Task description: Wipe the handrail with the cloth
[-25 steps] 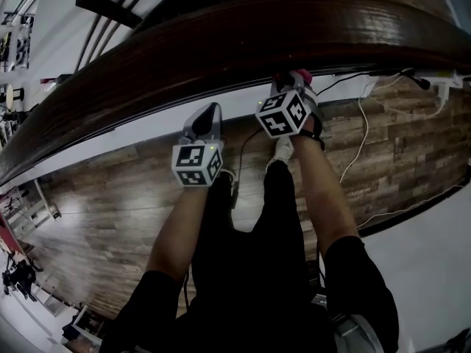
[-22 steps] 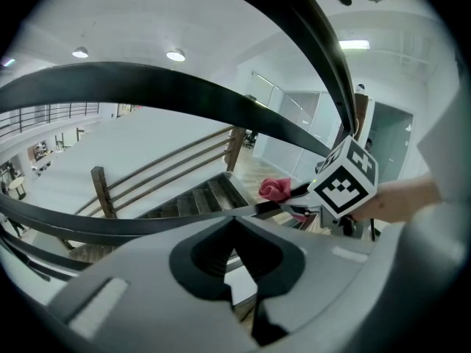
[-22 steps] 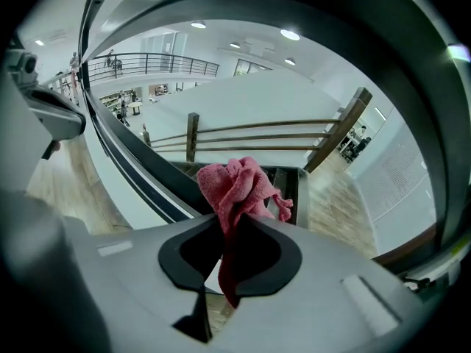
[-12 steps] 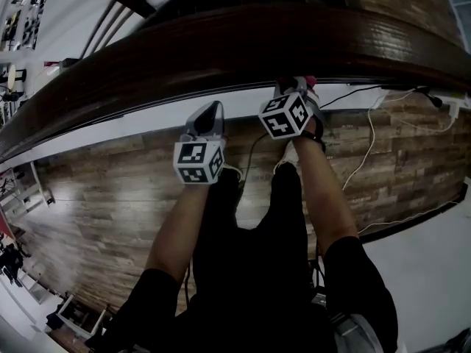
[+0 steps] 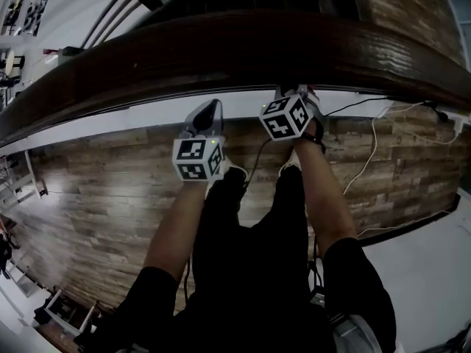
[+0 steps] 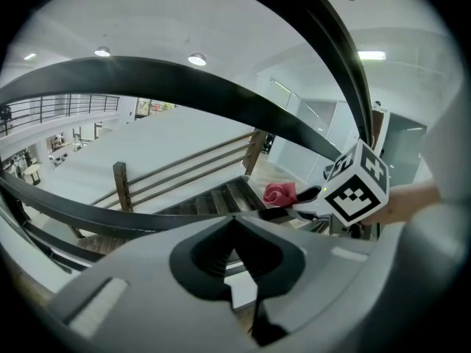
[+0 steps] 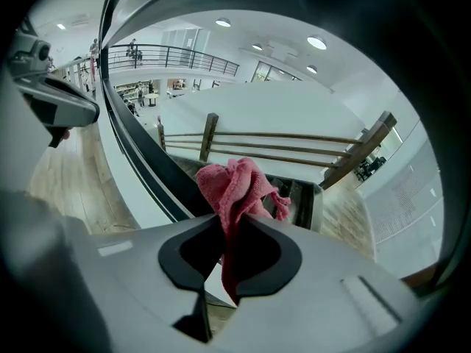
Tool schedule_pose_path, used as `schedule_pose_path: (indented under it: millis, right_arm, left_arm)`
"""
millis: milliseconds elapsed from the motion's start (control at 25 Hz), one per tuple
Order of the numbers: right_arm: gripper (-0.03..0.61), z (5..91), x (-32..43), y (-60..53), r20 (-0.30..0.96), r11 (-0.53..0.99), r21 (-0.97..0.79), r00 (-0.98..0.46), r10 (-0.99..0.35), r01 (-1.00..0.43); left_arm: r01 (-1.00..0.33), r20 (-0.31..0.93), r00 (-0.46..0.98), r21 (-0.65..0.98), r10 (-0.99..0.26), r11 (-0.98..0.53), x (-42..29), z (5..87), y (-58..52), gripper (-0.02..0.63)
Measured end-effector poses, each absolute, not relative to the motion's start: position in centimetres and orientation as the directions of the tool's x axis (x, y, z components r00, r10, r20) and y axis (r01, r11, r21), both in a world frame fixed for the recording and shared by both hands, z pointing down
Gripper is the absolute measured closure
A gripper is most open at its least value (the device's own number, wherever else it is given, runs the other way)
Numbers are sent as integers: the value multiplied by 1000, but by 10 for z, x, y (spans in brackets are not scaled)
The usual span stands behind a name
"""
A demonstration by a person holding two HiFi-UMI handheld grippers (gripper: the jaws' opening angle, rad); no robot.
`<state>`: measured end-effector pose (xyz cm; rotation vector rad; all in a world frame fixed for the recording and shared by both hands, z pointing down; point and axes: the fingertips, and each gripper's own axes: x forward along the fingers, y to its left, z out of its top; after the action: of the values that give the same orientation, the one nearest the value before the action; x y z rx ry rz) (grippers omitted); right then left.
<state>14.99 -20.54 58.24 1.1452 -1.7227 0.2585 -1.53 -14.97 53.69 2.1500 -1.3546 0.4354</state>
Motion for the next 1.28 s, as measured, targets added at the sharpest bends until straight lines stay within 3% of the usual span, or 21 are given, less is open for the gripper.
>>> schedule_pose_path:
  millis: [400, 720, 1280]
  right_arm:
    - [537, 584, 120, -200, 809, 553, 329, -74, -584, -766]
    - [537, 586, 96, -196, 804, 664, 352, -150, -575, -659]
    - [537, 581, 57, -205, 803, 664, 393, -114, -585, -636]
  left_arm:
    - [-925, 551, 378, 264, -744, -274, -54, 546, -142, 614]
    - [-952, 545, 290, 250, -787, -178, -73, 548, -131, 614]
    - [-946, 524, 294, 277, -800, -166, -123, 540, -132, 614]
